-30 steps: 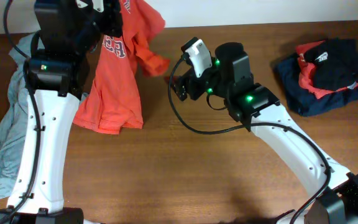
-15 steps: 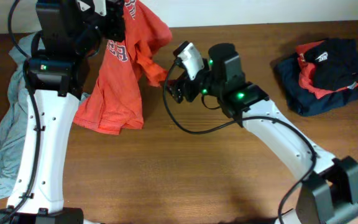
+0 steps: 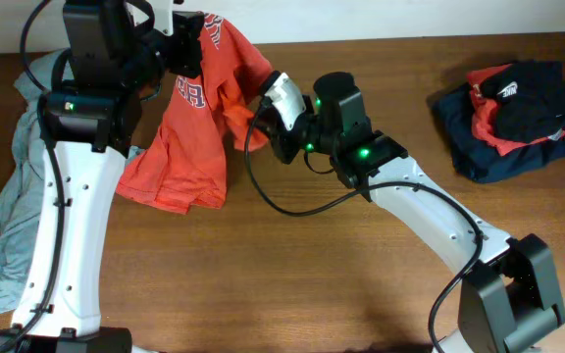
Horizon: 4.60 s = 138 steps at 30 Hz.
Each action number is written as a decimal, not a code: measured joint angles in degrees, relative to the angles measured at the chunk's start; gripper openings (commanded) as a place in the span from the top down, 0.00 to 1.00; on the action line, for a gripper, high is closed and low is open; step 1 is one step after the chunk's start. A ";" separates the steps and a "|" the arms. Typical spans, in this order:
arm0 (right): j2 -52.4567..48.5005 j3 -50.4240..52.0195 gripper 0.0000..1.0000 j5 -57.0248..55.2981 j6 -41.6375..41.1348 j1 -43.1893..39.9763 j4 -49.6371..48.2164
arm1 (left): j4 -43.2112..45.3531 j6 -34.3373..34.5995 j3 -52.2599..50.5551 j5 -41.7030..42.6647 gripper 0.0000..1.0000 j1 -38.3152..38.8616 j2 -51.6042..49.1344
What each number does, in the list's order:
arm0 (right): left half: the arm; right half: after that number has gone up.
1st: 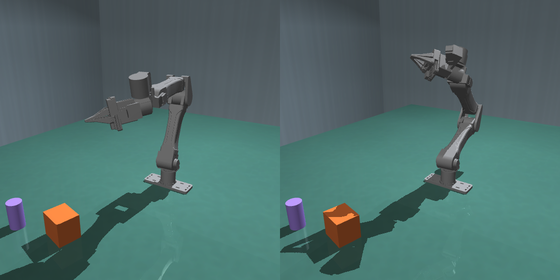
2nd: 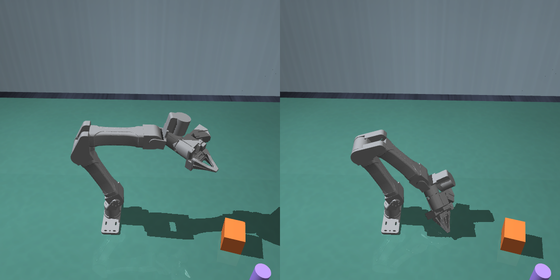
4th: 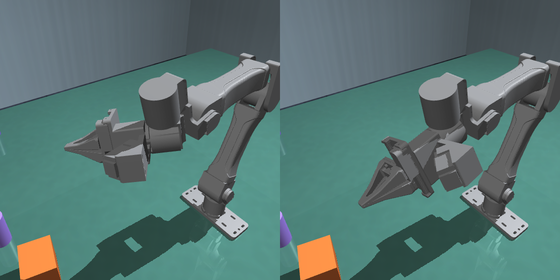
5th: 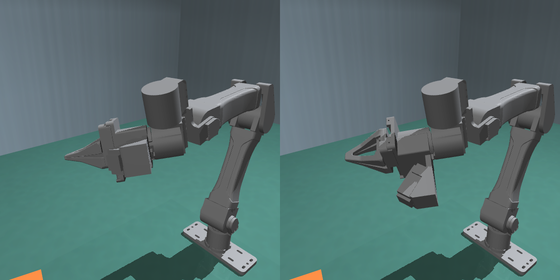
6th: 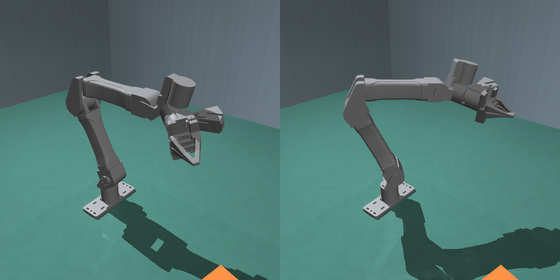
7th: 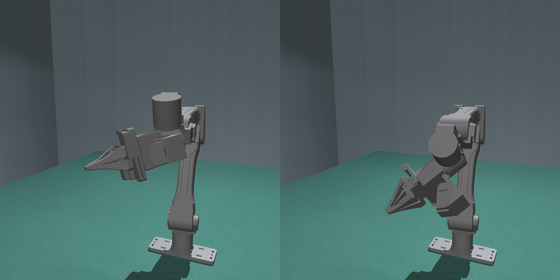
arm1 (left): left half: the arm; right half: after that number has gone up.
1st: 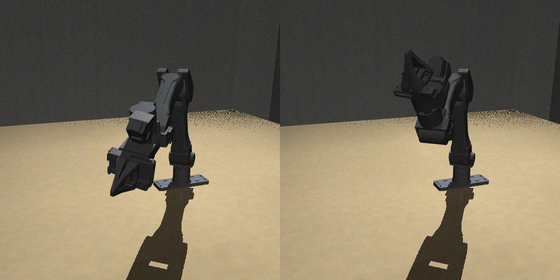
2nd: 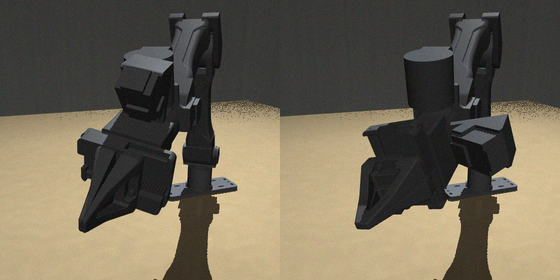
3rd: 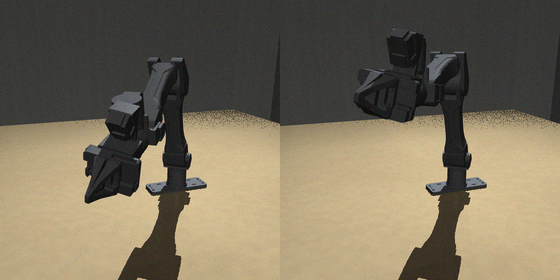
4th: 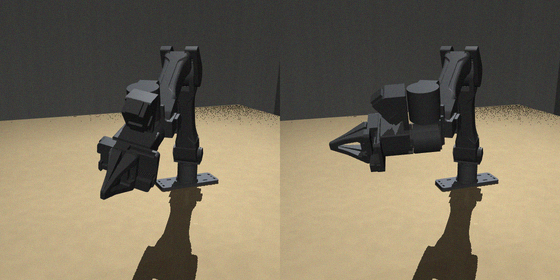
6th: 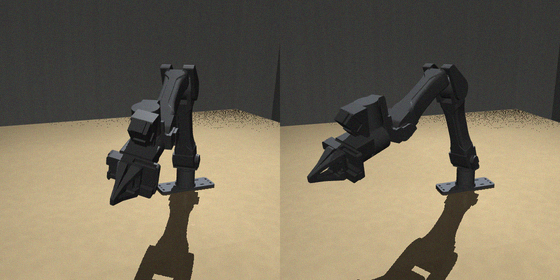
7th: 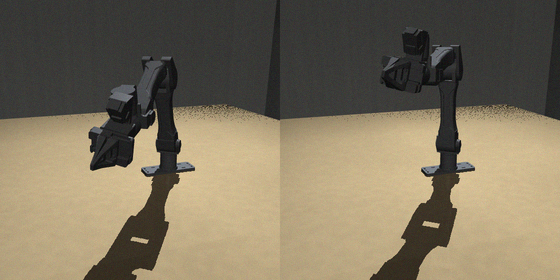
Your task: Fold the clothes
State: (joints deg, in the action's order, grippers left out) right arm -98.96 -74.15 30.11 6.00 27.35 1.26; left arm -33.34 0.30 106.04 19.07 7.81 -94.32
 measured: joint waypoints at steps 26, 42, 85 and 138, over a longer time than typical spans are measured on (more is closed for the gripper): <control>2.82 -22.93 0.96 -27.78 -0.39 -8.39 42.95 | -15.04 -0.02 0.00 -12.07 0.86 0.00 -9.68; 2.80 -22.93 0.96 -36.52 -10.40 -15.17 39.17 | -34.49 -9.07 0.04 -6.75 0.64 3.72 -12.04; 1.99 -22.93 0.96 -28.48 -12.02 -22.03 37.90 | -24.09 -32.92 -17.46 -20.31 0.23 19.89 -23.89; 1.92 -22.93 0.96 -28.48 -13.31 -22.03 39.08 | -28.26 -19.89 -8.61 -25.86 1.00 23.91 -31.17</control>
State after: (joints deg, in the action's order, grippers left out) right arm -97.03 -97.08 1.63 -7.31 5.32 40.34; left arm -61.60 -19.59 97.43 -6.79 31.73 -125.49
